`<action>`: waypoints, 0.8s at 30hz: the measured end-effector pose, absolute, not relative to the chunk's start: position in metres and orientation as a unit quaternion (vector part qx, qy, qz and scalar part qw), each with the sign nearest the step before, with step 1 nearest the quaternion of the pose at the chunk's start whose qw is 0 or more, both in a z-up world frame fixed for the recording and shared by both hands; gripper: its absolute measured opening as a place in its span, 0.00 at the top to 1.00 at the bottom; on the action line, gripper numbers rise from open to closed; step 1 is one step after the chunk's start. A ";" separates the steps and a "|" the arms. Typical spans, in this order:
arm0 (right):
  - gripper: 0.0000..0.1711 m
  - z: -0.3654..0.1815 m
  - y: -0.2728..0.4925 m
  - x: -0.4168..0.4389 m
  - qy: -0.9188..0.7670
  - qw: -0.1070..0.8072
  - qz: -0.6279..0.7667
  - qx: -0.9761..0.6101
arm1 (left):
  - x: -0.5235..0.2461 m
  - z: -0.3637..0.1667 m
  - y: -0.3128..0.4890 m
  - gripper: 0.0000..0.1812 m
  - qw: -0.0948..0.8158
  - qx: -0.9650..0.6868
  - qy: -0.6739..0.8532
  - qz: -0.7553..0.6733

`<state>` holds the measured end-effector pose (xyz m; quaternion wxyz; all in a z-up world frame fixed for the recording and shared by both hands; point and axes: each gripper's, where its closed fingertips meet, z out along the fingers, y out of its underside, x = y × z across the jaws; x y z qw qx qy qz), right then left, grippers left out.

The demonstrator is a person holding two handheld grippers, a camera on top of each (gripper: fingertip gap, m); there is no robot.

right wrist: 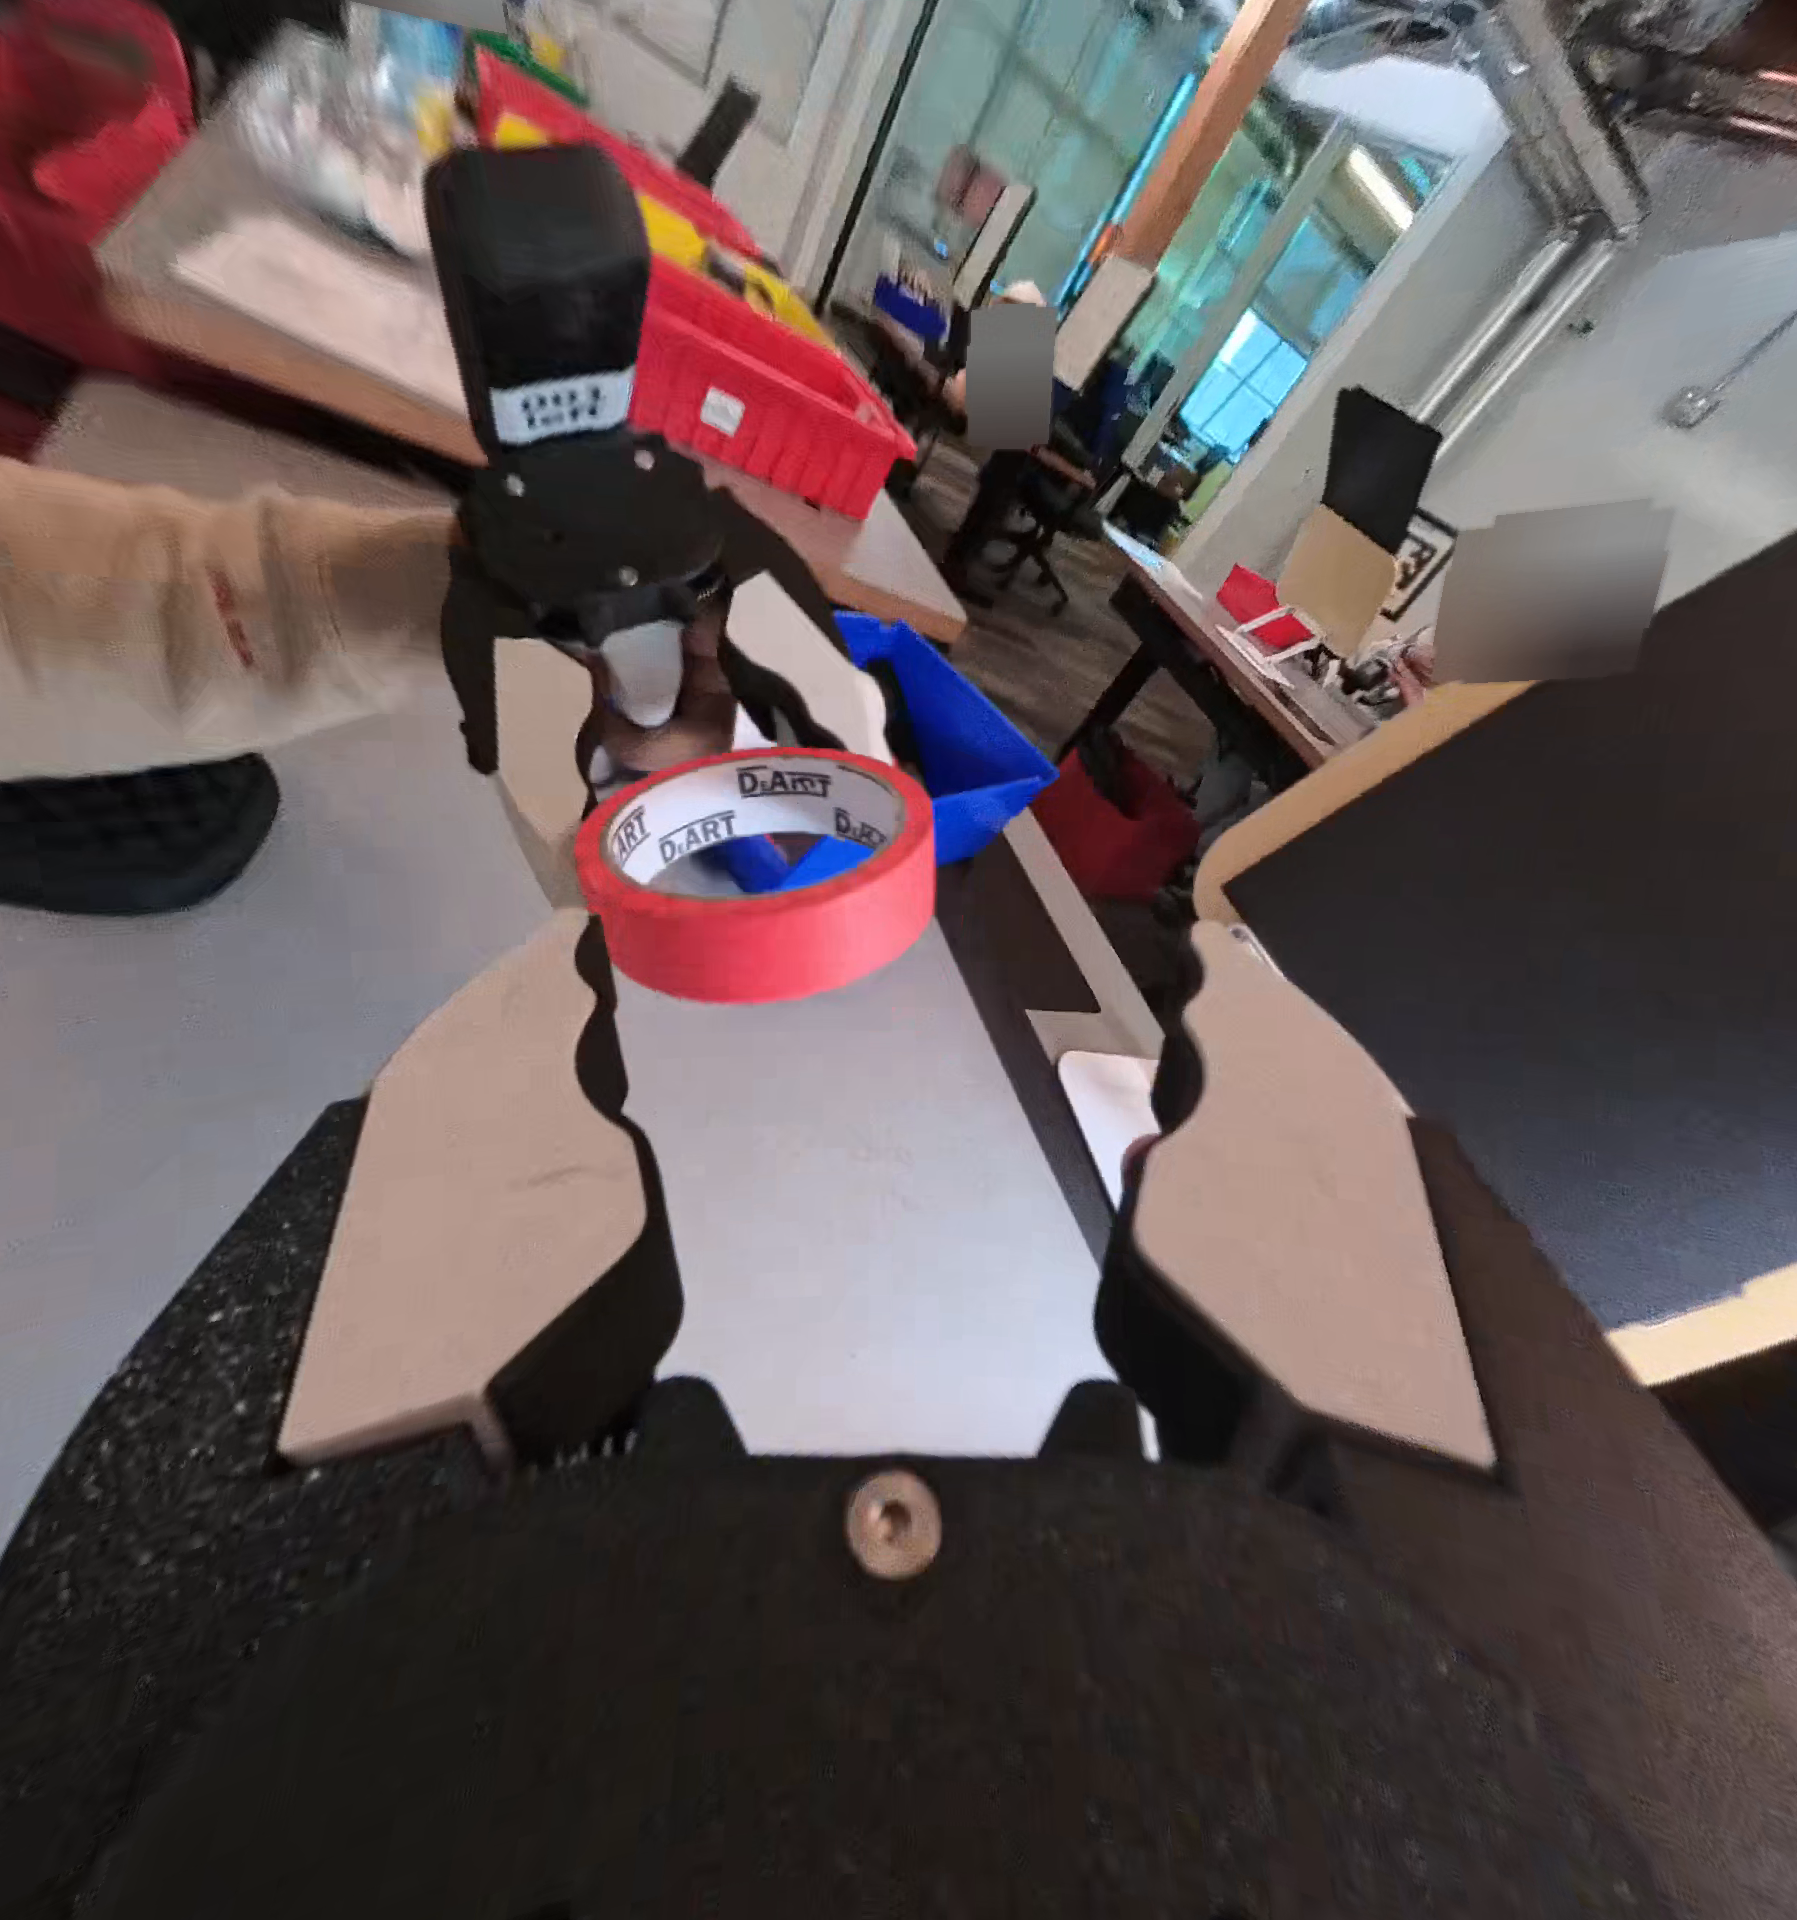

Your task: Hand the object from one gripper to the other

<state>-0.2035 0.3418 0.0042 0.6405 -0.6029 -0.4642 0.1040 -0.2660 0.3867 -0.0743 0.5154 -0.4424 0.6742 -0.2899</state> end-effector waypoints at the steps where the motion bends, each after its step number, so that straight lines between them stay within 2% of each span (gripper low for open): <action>1: 0.42 0.012 0.340 -0.188 -0.444 0.651 0.132 -0.601 | -0.271 -0.073 0.394 0.47 0.512 -0.456 0.662 -0.304; 4: 0.45 0.027 0.340 -0.139 -0.383 0.681 0.172 -0.600 | -0.286 -0.078 0.420 0.47 0.491 -0.510 0.626 -0.327; 7: 0.54 0.028 0.339 -0.107 -0.350 0.693 0.199 -0.599 | -0.297 -0.089 0.441 0.47 0.458 -0.561 0.596 -0.347; 10: 0.60 0.024 0.342 -0.099 -0.340 0.693 0.212 -0.600 | -0.303 -0.103 0.454 0.47 0.435 -0.594 0.583 -0.342; 15: 0.62 0.006 0.353 -0.116 -0.361 0.665 0.203 -0.621 | -0.298 -0.110 0.450 0.47 0.423 -0.595 0.595 -0.338; 18: 0.57 -0.014 0.364 -0.141 -0.384 0.630 0.195 -0.646 | -0.286 -0.104 0.431 0.48 0.421 -0.568 0.611 -0.357; 21: 0.44 -0.047 0.375 -0.180 -0.414 0.577 0.217 -0.670 | -0.273 -0.098 0.410 0.48 0.418 -0.539 0.625 -0.379; 24: 0.37 -0.070 0.376 -0.227 -0.437 0.542 0.265 -0.667 | -0.262 -0.094 0.387 0.48 0.412 -0.507 0.643 -0.400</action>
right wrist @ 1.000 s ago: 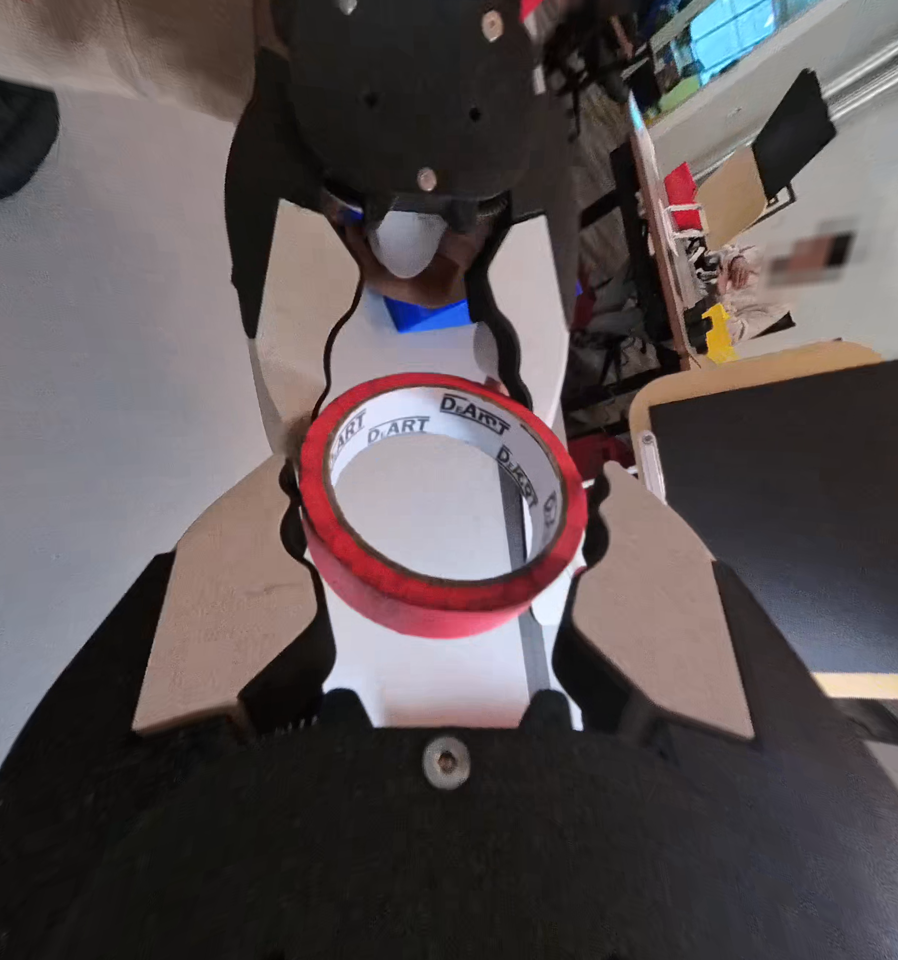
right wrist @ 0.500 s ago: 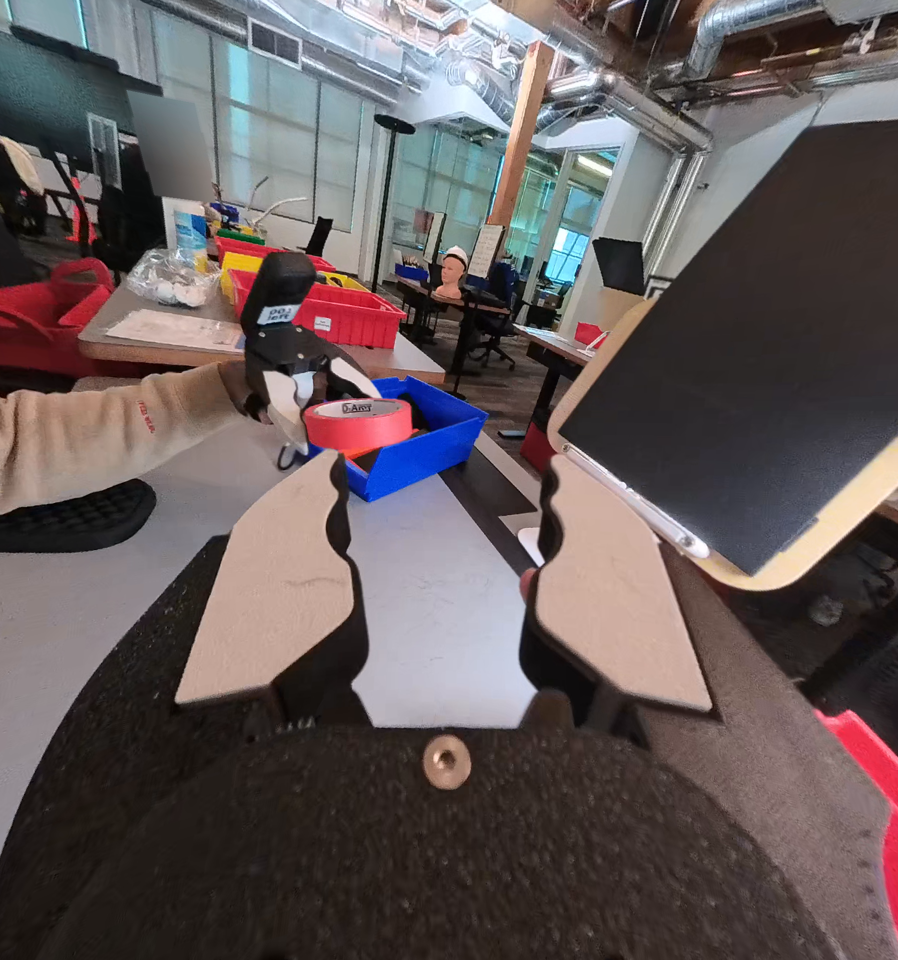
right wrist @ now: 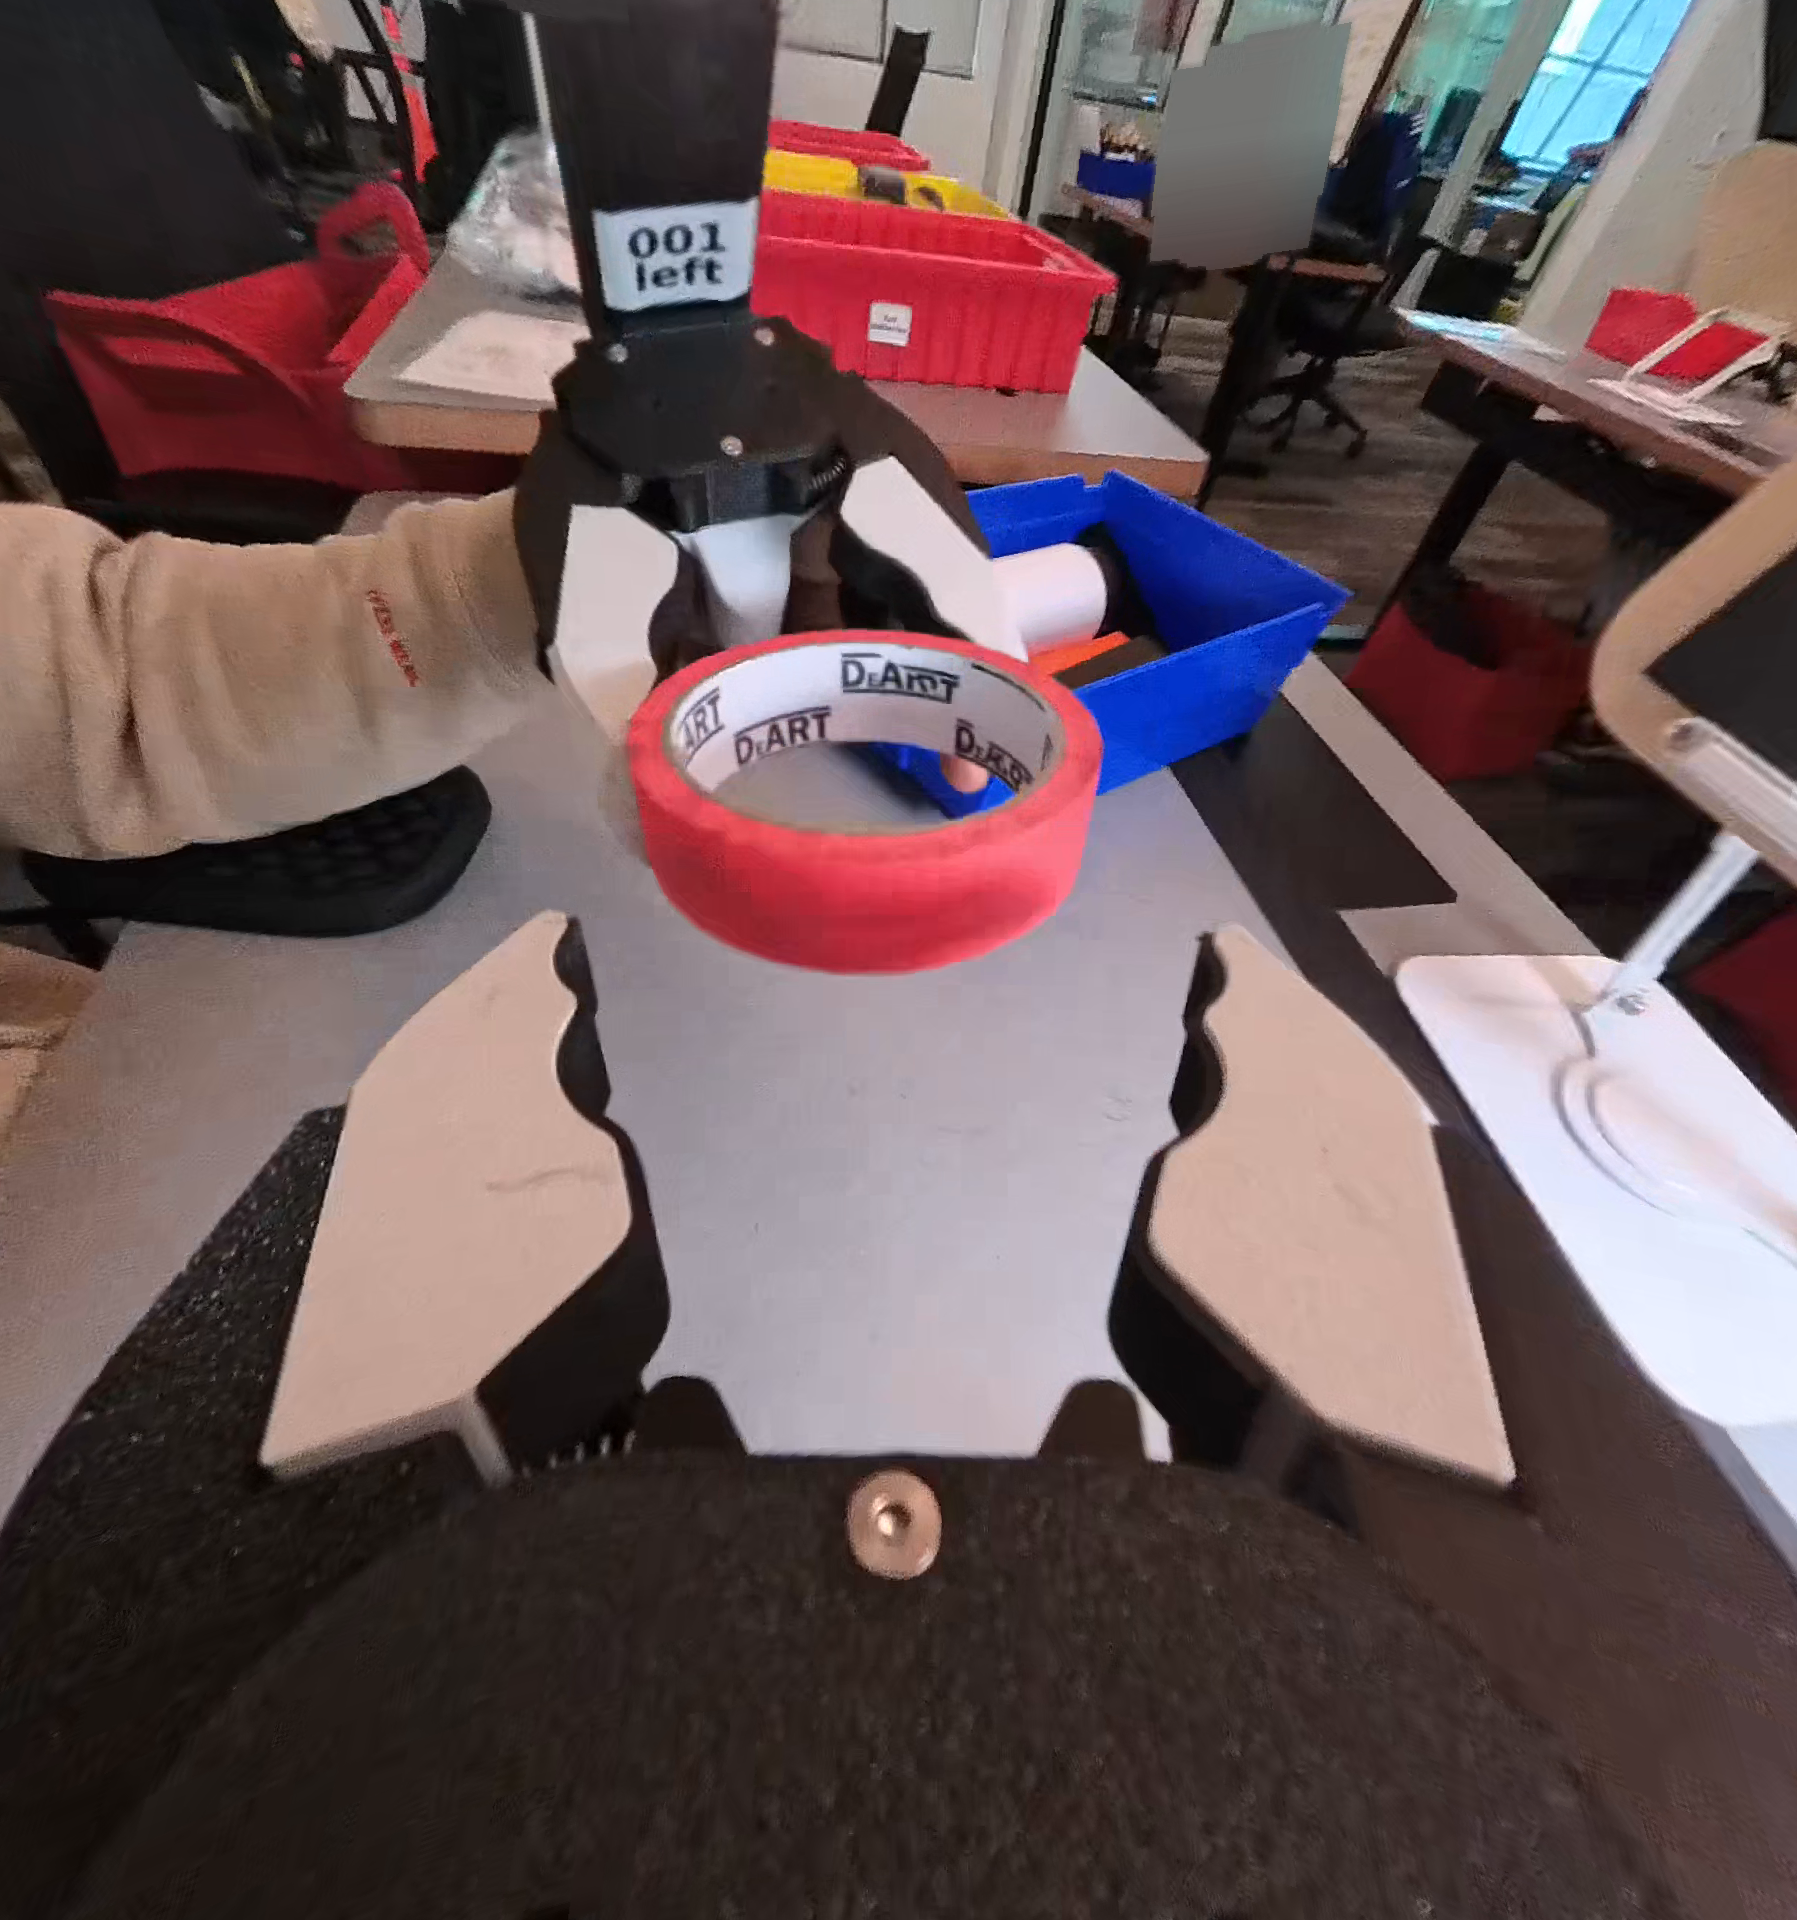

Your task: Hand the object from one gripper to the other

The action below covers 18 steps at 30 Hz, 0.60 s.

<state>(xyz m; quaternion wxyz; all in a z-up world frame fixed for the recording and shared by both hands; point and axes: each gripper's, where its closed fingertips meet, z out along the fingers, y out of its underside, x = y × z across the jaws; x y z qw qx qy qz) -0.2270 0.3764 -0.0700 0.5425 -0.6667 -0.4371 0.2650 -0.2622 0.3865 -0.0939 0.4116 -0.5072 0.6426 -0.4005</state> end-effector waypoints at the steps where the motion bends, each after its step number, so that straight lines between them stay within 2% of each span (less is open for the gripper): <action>1: 0.37 -0.076 0.378 -0.240 -0.445 0.542 0.263 -0.663 | -0.258 -0.094 0.378 0.48 0.409 -0.497 0.652 -0.401; 6: 0.39 -0.077 0.371 -0.260 -0.471 0.547 0.256 -0.643 | -0.254 -0.090 0.369 0.50 0.422 -0.479 0.663 -0.389; 7: 0.39 -0.073 0.370 -0.257 -0.470 0.552 0.252 -0.641 | -0.255 -0.084 0.370 0.54 0.432 -0.478 0.655 -0.395; 9: 0.39 -0.062 0.378 -0.231 -0.457 0.571 0.199 -0.652 | -0.264 -0.067 0.383 0.54 0.470 -0.479 0.626 -0.398; 11: 0.39 -0.046 0.397 -0.176 -0.390 0.593 0.138 -0.691 | -0.279 -0.052 0.403 0.56 0.506 -0.494 0.595 -0.381; 13: 0.39 -0.050 0.424 -0.091 -0.304 0.576 0.016 -0.759 | -0.292 -0.041 0.422 0.58 0.542 -0.510 0.570 -0.348; 15: 0.39 -0.070 0.445 0.007 -0.201 0.510 -0.110 -0.829 | -0.300 -0.036 0.435 0.59 0.569 -0.518 0.556 -0.316; 18: 0.38 -0.110 0.459 0.091 -0.110 0.425 -0.126 -0.890 | -0.301 -0.039 0.445 0.61 0.584 -0.527 0.555 -0.268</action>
